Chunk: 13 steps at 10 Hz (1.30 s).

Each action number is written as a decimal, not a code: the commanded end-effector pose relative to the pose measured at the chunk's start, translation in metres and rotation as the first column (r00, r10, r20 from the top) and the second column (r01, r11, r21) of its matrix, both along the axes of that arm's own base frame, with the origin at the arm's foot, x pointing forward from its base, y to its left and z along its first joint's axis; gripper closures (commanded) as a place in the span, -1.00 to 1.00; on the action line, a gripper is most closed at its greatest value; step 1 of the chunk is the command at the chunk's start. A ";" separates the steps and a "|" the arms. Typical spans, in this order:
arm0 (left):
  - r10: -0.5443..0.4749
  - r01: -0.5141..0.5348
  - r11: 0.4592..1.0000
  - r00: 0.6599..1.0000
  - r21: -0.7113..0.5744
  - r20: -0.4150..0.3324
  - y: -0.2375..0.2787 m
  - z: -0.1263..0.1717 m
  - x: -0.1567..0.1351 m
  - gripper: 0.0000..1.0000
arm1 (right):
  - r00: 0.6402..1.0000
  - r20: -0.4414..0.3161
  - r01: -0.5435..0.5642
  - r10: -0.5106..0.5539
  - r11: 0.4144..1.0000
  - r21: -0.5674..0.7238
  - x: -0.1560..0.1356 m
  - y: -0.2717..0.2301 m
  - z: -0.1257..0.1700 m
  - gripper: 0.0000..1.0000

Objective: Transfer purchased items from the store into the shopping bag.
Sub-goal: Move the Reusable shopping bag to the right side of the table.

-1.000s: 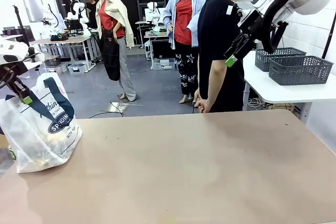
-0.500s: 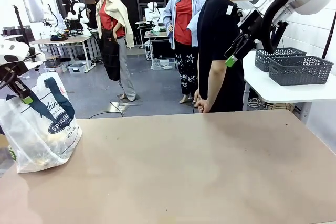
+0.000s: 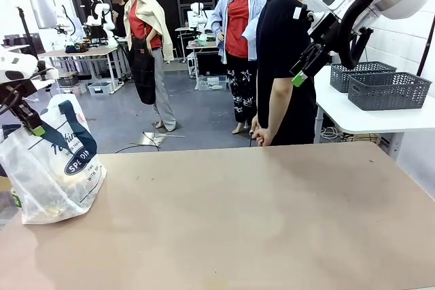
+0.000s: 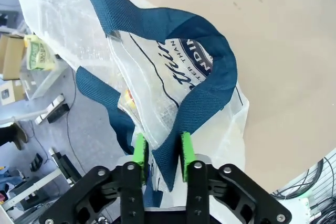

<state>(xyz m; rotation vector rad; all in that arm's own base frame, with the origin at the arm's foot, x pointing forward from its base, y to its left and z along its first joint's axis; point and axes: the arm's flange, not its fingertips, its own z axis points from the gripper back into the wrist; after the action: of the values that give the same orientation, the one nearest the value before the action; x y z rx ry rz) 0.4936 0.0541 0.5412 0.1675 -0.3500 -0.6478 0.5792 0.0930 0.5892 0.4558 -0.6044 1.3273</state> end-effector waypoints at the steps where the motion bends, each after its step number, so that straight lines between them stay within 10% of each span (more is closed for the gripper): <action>1: 0.009 -0.009 1.000 1.000 0.002 -0.003 0.001 0.005 0.000 -0.98 | 1.000 0.000 -0.006 0.006 1.000 -0.021 -0.004 -0.001 -0.003 -1.00; 13: -0.038 0.038 0.999 0.999 0.020 0.011 -0.019 0.047 -0.018 -1.00 | 1.000 0.000 -0.006 0.006 1.000 -0.021 -0.004 -0.001 -0.003 -1.00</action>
<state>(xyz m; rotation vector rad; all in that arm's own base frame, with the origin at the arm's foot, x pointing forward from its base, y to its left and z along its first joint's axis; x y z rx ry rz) 0.4774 0.0370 0.5813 0.1747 -0.3717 -0.6806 0.5792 0.0930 0.5892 0.4559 -0.6044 1.3273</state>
